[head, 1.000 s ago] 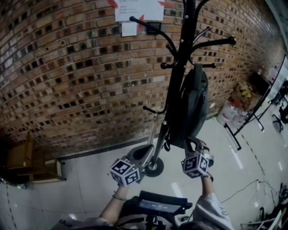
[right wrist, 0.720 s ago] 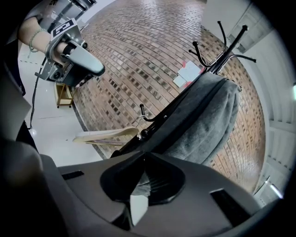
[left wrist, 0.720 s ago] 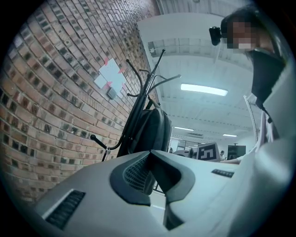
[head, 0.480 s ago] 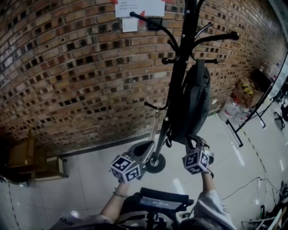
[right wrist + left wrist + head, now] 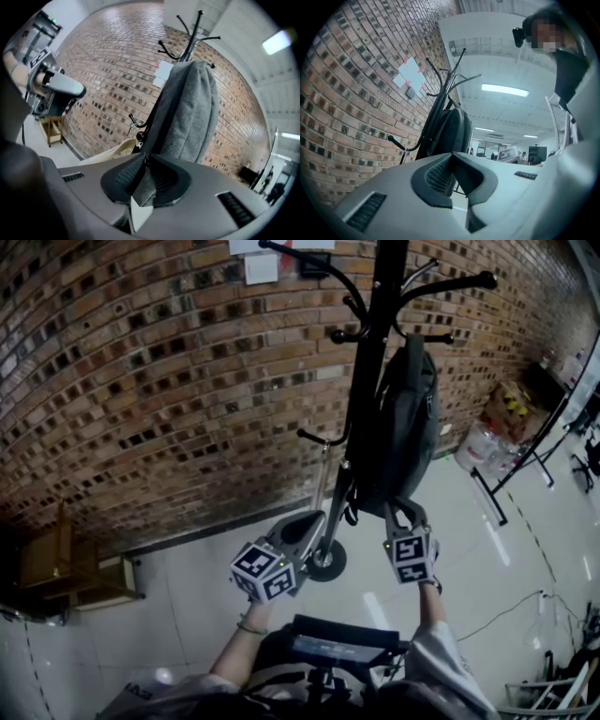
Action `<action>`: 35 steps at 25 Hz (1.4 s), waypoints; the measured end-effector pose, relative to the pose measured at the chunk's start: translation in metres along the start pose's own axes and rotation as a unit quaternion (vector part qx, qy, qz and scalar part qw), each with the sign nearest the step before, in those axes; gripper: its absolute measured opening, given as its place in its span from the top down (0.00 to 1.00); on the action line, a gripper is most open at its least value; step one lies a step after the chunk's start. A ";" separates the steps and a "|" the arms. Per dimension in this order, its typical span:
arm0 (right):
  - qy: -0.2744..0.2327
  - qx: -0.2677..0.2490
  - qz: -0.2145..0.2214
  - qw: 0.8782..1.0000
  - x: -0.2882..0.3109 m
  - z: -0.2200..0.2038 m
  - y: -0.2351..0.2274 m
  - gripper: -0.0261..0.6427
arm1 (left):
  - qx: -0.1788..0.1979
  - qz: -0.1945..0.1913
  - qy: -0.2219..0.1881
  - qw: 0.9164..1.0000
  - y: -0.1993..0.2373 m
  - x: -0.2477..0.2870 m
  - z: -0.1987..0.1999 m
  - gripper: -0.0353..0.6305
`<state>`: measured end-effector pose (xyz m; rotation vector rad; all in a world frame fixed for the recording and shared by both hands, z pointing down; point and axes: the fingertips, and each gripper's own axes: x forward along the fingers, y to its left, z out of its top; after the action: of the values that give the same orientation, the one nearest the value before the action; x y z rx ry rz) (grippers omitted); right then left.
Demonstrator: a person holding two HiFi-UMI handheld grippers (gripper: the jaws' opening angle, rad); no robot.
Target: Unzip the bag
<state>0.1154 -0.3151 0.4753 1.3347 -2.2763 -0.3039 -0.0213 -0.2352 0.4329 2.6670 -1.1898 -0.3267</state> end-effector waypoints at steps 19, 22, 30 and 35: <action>-0.093 0.201 0.004 0.975 -0.063 0.044 0.023 0.90 | 0.000 -0.007 0.009 1.000 0.000 0.000 -0.008 0.94; -0.100 0.246 -0.001 0.964 -0.068 0.041 0.031 0.90 | -0.005 -0.008 0.014 1.000 -0.003 0.000 -0.010 0.94; -0.106 0.303 0.003 0.947 -0.075 0.041 0.036 0.90 | 0.002 -0.021 0.025 0.999 -0.012 0.002 -0.016 0.94; -0.111 0.315 -0.001 0.943 -0.080 0.041 0.031 0.91 | 0.006 -0.027 0.026 0.999 -0.016 0.004 -0.017 0.94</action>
<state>0.1038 -0.2329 0.4297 1.6673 -2.6897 0.3271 -0.0024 -0.2261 0.4442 2.7047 -1.1093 -0.2568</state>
